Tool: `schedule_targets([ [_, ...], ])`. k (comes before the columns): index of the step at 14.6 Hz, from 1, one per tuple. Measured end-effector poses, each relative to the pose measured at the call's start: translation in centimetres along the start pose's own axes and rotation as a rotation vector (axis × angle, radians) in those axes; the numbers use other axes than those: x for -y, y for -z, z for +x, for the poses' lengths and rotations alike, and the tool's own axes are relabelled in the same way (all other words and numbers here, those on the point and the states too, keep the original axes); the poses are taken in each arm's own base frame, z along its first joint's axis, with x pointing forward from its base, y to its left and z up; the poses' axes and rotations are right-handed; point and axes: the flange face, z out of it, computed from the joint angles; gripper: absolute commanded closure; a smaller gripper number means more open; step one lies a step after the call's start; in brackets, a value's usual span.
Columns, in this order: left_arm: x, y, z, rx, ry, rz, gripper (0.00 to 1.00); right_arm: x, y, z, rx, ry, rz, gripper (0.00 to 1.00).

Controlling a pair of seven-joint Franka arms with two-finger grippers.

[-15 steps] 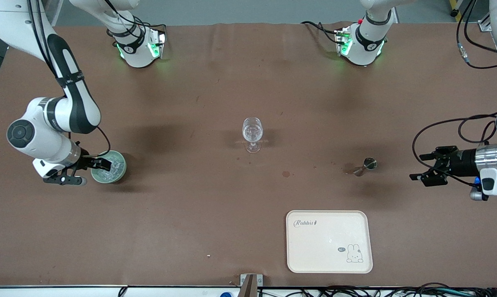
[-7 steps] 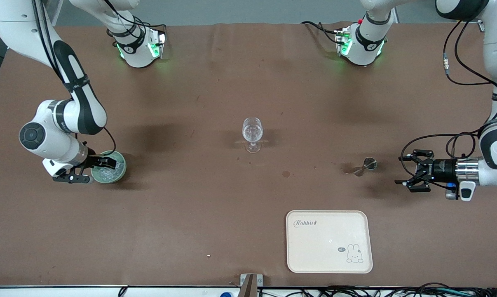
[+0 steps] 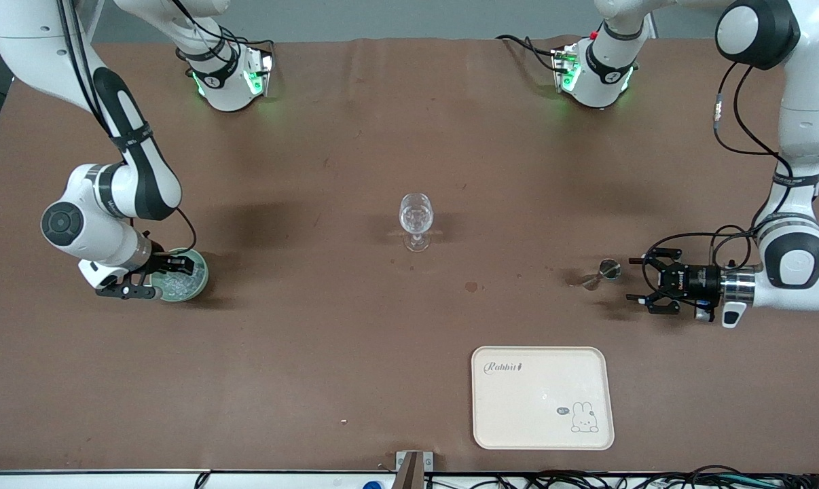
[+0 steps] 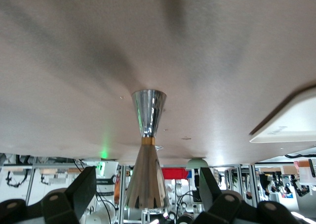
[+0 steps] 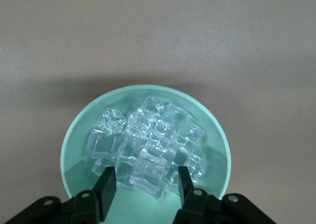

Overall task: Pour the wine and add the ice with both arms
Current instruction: 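Grasp an ice cube with the right gripper while the left gripper grasps the jigger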

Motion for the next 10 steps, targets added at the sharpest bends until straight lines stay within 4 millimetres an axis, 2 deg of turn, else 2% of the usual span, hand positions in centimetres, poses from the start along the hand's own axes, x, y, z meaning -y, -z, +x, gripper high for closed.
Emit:
schedule_targets([
  [4, 0.4, -1.1, 1.2, 0.026, 0.014, 0.009, 0.13, 0.1, 0.2, 0.2, -0.022, 0.001, 0.000, 0.47],
  [8, 0.7, -2.2, 2.5, 0.055, 0.003, 0.003, 0.17, -0.1, -0.1, 0.3, -0.029, -0.005, -0.001, 0.62],
  [10, 1.0, -3.0, 3.1, 0.084, 0.001, -0.010, 0.18, -0.3, -0.1, 0.3, -0.029, -0.008, -0.001, 0.76],
])
